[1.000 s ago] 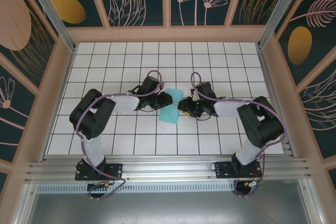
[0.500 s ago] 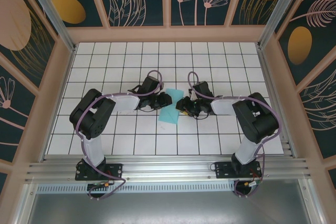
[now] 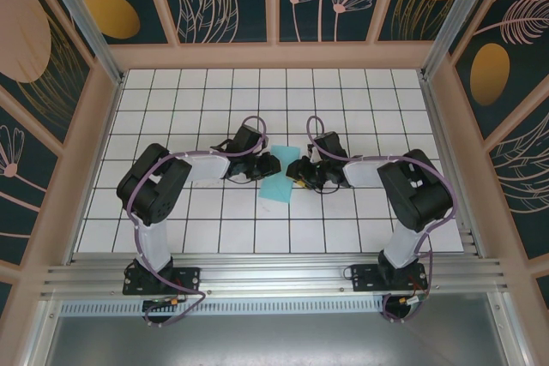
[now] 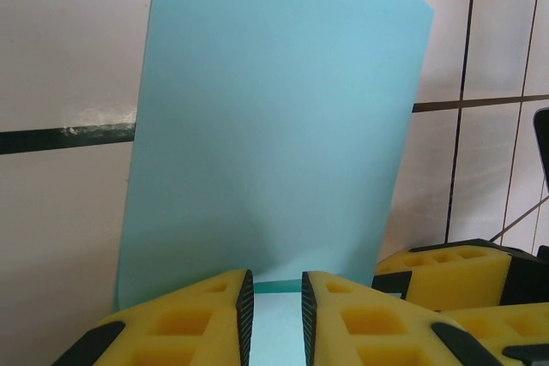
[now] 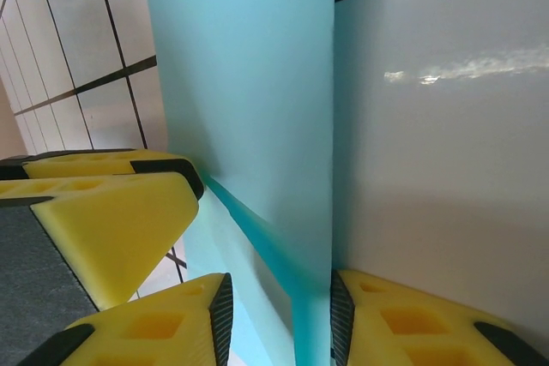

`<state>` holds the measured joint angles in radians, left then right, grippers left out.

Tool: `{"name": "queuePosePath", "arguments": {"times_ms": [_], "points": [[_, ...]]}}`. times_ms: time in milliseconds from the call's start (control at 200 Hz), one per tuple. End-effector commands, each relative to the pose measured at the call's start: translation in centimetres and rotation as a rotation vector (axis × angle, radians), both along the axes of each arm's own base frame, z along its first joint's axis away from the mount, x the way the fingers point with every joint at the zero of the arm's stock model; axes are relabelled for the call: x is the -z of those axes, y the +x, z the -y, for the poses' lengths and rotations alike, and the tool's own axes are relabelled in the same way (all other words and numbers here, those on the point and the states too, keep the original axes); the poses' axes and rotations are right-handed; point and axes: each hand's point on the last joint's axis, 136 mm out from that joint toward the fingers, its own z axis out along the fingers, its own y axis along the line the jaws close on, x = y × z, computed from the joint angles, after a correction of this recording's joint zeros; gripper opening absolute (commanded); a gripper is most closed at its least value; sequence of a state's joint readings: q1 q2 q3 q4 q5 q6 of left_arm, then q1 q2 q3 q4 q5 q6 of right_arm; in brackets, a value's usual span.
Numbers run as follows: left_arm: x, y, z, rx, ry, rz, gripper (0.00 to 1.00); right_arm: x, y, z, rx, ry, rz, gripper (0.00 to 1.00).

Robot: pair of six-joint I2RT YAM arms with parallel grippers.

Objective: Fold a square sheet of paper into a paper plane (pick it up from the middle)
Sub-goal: Turn over the paper at the center of the table.

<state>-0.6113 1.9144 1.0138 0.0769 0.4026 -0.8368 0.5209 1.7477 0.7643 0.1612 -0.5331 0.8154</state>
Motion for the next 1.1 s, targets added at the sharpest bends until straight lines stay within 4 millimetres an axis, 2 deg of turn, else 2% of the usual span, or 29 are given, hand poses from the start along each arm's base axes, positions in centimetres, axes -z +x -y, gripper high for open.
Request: {"name": "queuePosePath", "arguments": {"times_ms": [0,265,585,726,836,931,1096], "points": [[0.3,0.4,-0.2,0.007,0.024,0.008,0.26,-0.5,0.4,-1.1,-0.017,0.037,0.018,0.38],[0.1,0.6,-0.1,0.002,0.023,0.011,0.26,-1.0,0.1,-1.5,-0.048,0.079,0.057,0.32],[-0.6,0.9,0.0,-0.008,0.012,0.023,0.26,-0.2,-0.4,-1.3,-0.058,0.083,0.061,0.30],[-0.9,1.0,0.0,-0.015,0.008,0.027,0.26,0.0,-0.5,-1.1,-0.060,0.080,0.059,0.25],[-1.9,1.3,0.1,-0.026,-0.007,0.047,0.27,-0.6,-0.3,-1.4,-0.065,0.092,0.078,0.20],[-3.6,1.6,0.0,-0.039,-0.018,0.084,0.27,-1.2,0.0,-1.4,-0.066,0.092,0.094,0.15],[-6.8,1.9,-1.4,-0.103,-0.027,0.181,0.29,-2.1,0.4,-1.5,-0.079,0.068,0.106,0.05]]}}
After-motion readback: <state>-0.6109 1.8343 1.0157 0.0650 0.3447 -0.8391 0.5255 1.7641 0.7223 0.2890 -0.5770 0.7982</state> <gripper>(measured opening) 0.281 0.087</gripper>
